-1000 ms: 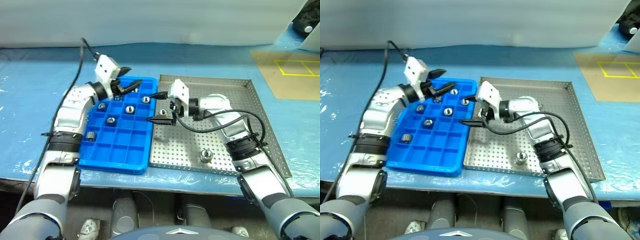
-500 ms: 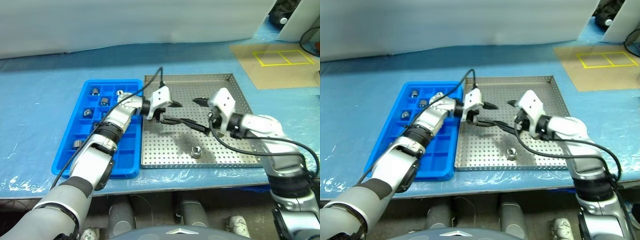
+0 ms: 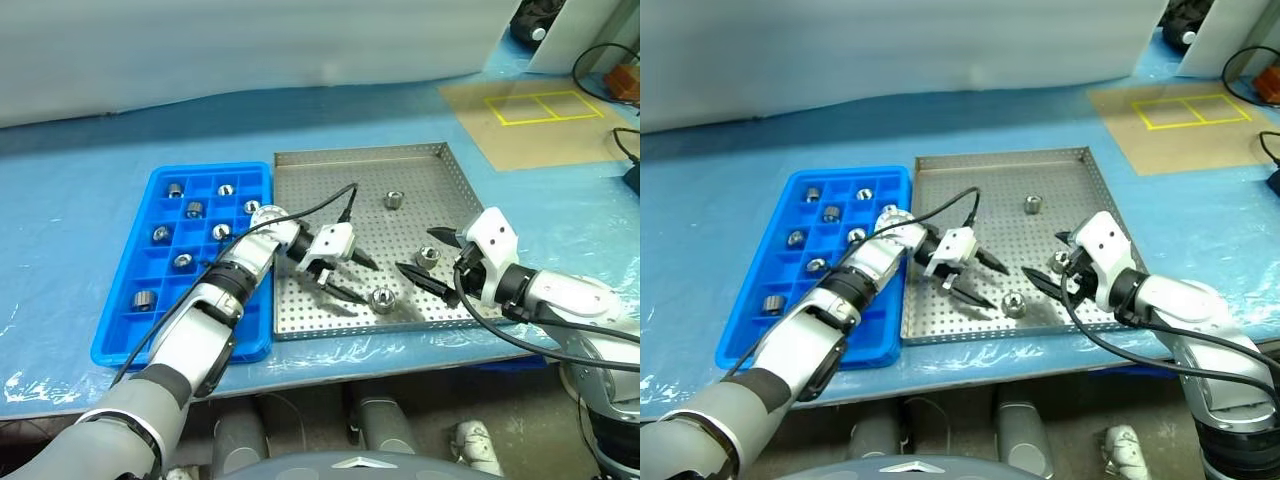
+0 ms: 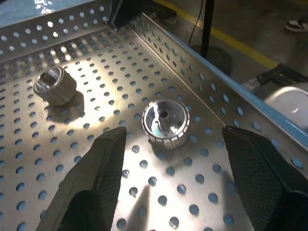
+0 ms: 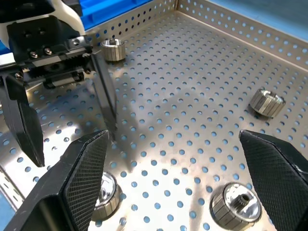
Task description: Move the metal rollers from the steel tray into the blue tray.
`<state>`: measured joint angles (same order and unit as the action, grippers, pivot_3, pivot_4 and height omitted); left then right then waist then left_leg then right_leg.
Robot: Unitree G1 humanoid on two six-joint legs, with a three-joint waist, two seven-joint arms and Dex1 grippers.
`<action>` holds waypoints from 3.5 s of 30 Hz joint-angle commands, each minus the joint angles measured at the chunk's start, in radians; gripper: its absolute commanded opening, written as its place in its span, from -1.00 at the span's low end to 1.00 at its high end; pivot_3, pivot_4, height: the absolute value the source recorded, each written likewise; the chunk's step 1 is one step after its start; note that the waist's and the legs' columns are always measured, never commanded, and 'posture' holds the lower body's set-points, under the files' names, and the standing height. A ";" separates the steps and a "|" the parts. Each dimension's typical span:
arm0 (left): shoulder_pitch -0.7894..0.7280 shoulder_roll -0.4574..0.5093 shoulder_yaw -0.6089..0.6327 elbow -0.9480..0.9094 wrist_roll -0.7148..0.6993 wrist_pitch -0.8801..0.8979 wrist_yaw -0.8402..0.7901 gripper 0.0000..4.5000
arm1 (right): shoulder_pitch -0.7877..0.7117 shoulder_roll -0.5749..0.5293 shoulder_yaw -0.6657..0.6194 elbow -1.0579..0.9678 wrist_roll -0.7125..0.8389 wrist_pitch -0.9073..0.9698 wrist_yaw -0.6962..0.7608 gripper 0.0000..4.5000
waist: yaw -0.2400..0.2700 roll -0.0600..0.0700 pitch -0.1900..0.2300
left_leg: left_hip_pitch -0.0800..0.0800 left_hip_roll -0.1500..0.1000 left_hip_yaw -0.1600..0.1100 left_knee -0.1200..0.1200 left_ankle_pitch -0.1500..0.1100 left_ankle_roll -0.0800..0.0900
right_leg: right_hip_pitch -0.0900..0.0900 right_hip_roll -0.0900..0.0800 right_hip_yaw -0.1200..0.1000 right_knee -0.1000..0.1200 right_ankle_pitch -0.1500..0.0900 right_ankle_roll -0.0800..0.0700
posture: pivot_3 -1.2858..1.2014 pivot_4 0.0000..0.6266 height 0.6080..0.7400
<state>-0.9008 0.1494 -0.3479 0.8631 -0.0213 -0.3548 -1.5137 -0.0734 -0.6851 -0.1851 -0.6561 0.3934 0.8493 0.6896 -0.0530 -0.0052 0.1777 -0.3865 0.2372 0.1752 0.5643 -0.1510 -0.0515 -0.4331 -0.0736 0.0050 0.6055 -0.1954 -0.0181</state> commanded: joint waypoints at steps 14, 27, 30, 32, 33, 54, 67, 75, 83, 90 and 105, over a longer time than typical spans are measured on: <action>0.025 -0.109 -0.037 0.097 0.086 -0.109 0.127 0.48 | 0.010 -0.036 -0.013 -0.087 0.062 0.032 -0.048 1.00 | -0.007 0.001 0.000 | 0.000 -0.001 0.000 0.000 -0.002 0.003 | 0.002 -0.001 0.000 -0.002 -0.001 0.001 | -0.46 -0.52 1.00; 0.025 -0.196 -0.053 0.217 0.174 -0.145 0.267 0.48 | 0.042 -0.058 -0.012 -0.104 0.055 0.029 -0.081 1.00 | -0.022 0.005 -0.004 | 0.002 -0.001 0.000 0.001 -0.002 0.004 | 0.005 -0.001 0.000 -0.003 -0.004 0.007 | -0.48 -0.52 1.00; 0.021 -0.193 -0.056 0.230 0.191 -0.149 0.289 0.48 | 0.041 -0.057 -0.012 -0.104 0.057 0.027 -0.089 1.00 | -0.022 0.005 -0.004 | 0.002 -0.001 0.000 0.001 -0.002 0.004 | 0.005 -0.001 0.000 -0.003 -0.004 0.007 | -0.48 -0.52 1.00; 0.018 -0.190 -0.055 0.239 0.194 -0.158 0.290 0.48 | 0.039 -0.056 -0.011 -0.102 0.057 0.025 -0.093 1.00 | -0.023 0.005 -0.004 | 0.002 -0.002 0.000 0.001 -0.003 0.004 | 0.005 -0.001 0.000 -0.004 -0.004 0.007 | -0.48 -0.52 1.00; 0.016 -0.190 -0.051 0.242 0.192 -0.159 0.290 0.41 | 0.037 -0.055 -0.010 -0.101 0.057 0.024 -0.095 1.00 | -0.023 0.005 -0.004 | 0.002 -0.002 0.000 0.001 -0.003 0.004 | 0.005 -0.002 0.000 -0.004 -0.004 0.007 | -0.48 -0.52 1.00; -0.014 -0.179 -0.024 0.272 0.195 -0.157 0.367 -0.22 | 0.257 -0.265 -0.132 -0.194 0.245 0.027 0.153 1.00 | -0.036 0.005 -0.005 | 0.002 -0.007 0.000 0.003 -0.007 0.012 | 0.011 -0.003 -0.002 -0.021 -0.004 0.008 | -0.46 -0.52 1.00; -0.082 -0.125 0.122 0.136 0.061 -0.099 0.337 -0.22 | 0.160 -0.255 -0.023 -0.111 0.197 -0.035 0.119 1.00 | -0.041 0.005 -0.005 | -0.004 -0.017 -0.001 0.003 -0.013 0.021 | 0.008 -0.017 -0.003 -0.023 -0.003 0.010 | -0.41 -0.52 1.00; 0.030 0.053 0.158 -0.382 -0.104 0.155 0.221 -0.22 | -0.058 -0.229 0.179 0.037 0.150 -0.120 0.200 1.00 | -0.028 0.005 -0.005 | -0.008 -0.014 -0.001 -0.003 -0.012 0.023 | 0.003 -0.018 -0.005 -0.019 0.001 0.004 | -0.28 -0.52 1.00; 0.214 0.255 0.242 -0.742 -0.177 0.437 0.329 -0.22 | -0.315 -0.118 0.388 0.302 0.025 -0.280 0.326 1.00 | 0.021 0.006 -0.004 | -0.003 -0.013 0.000 -0.002 -0.010 0.015 | 0.003 -0.017 -0.004 -0.012 0.001 0.004 | -0.10 -0.52 1.00; 0.567 0.450 0.416 -1.279 -0.292 0.699 0.452 -0.22 | -0.514 0.066 0.540 0.578 -0.076 -0.444 0.460 1.00 | 0.085 0.003 -0.003 | -0.005 -0.013 0.000 -0.002 -0.010 0.010 | -0.005 -0.018 -0.004 0.000 -0.002 0.003 | 0.11 -0.52 1.00; 1.169 0.601 0.804 -1.467 -0.340 0.761 0.536 -0.22 | -0.642 0.248 0.566 0.805 -0.133 -0.569 0.617 1.00 | 0.180 0.003 -0.002 | -0.007 -0.001 -0.002 -0.003 -0.004 0.000 | -0.005 -0.012 -0.014 0.003 -0.004 0.001 | 0.27 -0.52 1.00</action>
<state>0.2452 0.7577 0.4137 -0.5828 -0.3538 0.4313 -0.9922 -0.6926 -0.4415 0.3962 0.1625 0.2397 0.2908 1.2801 0.1273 -0.0027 0.1760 -0.3936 0.2366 0.1735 0.5612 -0.1554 -0.0513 -0.4383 -0.0858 -0.0093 0.6082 -0.1996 -0.0172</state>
